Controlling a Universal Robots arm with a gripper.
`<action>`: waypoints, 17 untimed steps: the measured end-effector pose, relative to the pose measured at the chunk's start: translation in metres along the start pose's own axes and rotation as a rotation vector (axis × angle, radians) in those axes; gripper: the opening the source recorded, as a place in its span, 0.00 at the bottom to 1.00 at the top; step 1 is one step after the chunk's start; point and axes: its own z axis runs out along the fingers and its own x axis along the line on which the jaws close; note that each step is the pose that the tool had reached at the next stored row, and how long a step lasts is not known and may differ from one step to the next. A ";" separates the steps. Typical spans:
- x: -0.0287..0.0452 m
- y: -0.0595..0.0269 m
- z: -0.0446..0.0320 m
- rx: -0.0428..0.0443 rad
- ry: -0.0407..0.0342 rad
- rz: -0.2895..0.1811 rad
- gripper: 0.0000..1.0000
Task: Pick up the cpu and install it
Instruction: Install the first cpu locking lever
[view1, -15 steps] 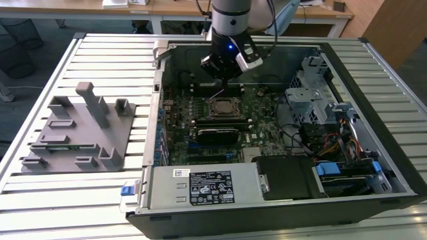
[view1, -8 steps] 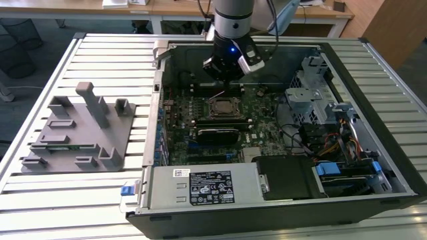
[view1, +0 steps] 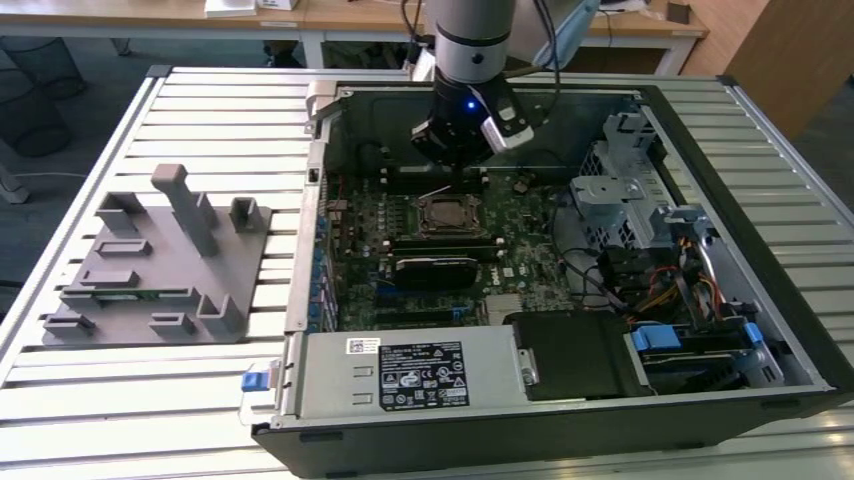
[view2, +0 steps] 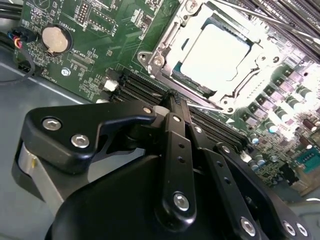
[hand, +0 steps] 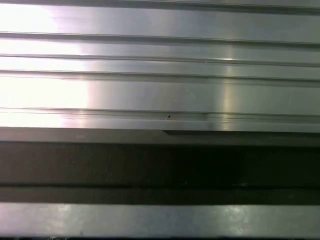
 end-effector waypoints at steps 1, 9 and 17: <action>-0.0002 -0.0001 0.0014 0.0000 0.0000 0.000 0.11; -0.0024 -0.0004 0.0101 0.0000 0.0010 -0.001 0.11; -0.0038 -0.0007 0.0187 -0.0001 0.0014 -0.001 0.11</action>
